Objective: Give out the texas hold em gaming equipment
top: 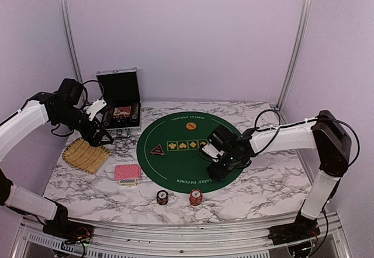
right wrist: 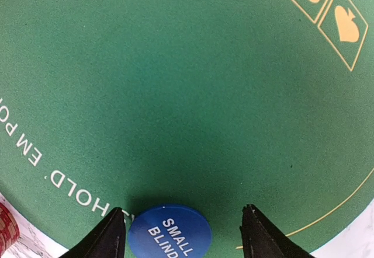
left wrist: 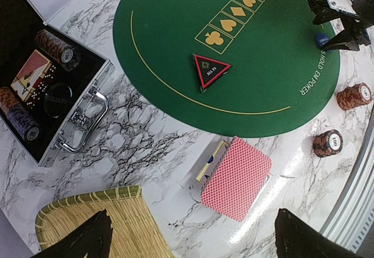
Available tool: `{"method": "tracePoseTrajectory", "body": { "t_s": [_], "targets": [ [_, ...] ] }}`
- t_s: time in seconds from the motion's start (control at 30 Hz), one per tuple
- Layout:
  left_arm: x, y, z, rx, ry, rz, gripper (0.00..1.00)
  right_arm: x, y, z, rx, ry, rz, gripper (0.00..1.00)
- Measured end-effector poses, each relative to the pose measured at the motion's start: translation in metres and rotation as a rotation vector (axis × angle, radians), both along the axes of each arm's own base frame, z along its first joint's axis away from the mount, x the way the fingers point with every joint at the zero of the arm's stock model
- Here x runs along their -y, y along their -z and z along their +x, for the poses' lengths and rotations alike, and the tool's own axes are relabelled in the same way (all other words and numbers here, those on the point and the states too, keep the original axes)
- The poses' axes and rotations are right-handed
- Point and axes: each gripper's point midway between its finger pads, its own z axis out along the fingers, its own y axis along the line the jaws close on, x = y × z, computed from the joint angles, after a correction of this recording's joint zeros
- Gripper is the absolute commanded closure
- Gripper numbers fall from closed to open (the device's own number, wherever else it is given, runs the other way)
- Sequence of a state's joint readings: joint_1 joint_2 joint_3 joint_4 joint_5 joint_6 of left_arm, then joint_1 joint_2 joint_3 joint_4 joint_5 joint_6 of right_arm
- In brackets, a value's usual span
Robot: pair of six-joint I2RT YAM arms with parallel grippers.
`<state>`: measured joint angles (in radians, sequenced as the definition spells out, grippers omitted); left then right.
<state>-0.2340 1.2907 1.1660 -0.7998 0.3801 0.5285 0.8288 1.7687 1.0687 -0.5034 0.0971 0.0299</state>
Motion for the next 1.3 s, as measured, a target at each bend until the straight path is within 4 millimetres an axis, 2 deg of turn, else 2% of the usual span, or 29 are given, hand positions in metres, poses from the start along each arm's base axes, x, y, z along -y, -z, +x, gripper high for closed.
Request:
{"method": "tracePoseTrajectory", "body": {
  "t_s": [0.17, 0.3, 0.4, 0.5, 0.73, 0.87, 1.13, 1.3],
  "targets": [
    [0.001, 0.0, 0.0, -0.002, 0.002, -0.003, 0.01, -0.011, -0.016, 0.001, 0.015, 0.002, 0.034, 0.21],
    [0.001, 0.001, 0.0, -0.005, 0.002, -0.002, 0.01, -0.033, -0.054, -0.006, 0.054, -0.03, 0.112, 0.15],
    [0.001, 0.002, 0.0, -0.007, 0.002, -0.002, 0.01, -0.05, -0.083, -0.022, 0.064, -0.075, 0.184, 0.12],
    [0.001, 0.002, 0.0, -0.007, 0.002, -0.002, 0.01, -0.061, -0.098, -0.044, 0.036, -0.12, 0.233, 0.11],
    [0.001, 0.002, 0.0, -0.008, 0.002, -0.002, 0.01, -0.077, -0.09, -0.094, -0.063, -0.217, 0.216, 0.11],
    [0.0, 0.002, -0.001, -0.013, 0.002, -0.001, 0.01, -0.085, -0.081, -0.111, -0.099, -0.258, 0.195, 0.12],
    [0.0, 0.002, -0.002, -0.019, 0.003, 0.001, 0.01, -0.086, -0.056, -0.12, -0.143, -0.273, 0.135, 0.15],
    [0.001, -0.004, -0.001, -0.007, 0.003, -0.002, 0.01, -0.086, -0.05, -0.12, -0.148, -0.271, 0.12, 0.17]
  ]
}}
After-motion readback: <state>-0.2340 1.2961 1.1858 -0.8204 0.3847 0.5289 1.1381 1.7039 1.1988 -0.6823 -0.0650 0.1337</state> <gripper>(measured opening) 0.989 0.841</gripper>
